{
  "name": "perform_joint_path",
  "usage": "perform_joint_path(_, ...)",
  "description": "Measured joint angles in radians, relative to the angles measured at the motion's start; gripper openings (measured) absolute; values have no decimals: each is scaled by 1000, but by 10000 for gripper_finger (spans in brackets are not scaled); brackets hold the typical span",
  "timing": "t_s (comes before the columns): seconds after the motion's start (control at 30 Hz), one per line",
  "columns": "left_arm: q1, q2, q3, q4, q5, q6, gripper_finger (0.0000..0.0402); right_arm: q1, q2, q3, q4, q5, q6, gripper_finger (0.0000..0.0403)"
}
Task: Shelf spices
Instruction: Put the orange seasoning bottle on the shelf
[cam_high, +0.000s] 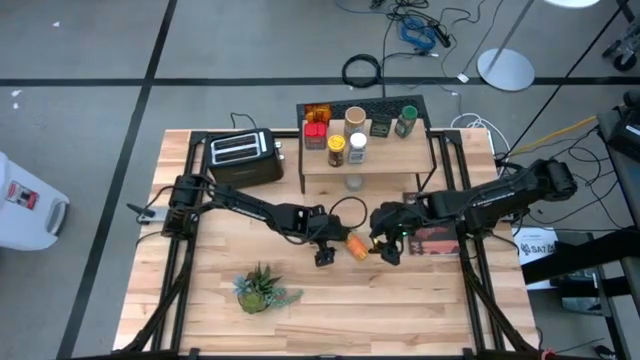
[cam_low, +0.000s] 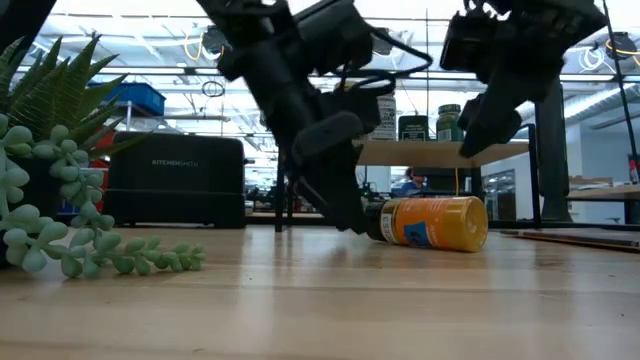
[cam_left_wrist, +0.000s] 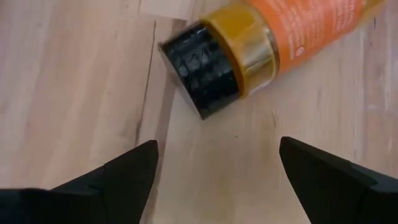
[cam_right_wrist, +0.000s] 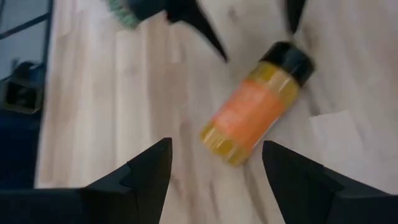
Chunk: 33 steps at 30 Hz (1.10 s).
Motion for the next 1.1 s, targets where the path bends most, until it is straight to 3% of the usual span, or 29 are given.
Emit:
perform_joint_path(0.3,-2,-5,-165,334,16,-144,345,0,161,0,69,92,50,238)
perform_joint_path(0.47,0,-4,-220,481,53,-190,345,-2,254,1,169,88,56,238)
perform_joint_path(0.7,7,-3,-250,565,110,-194,345,-3,332,-1,313,43,57,238)
perform_joint_path(1.1,17,3,-253,632,144,-147,345,-2,348,-1,338,35,63,238)
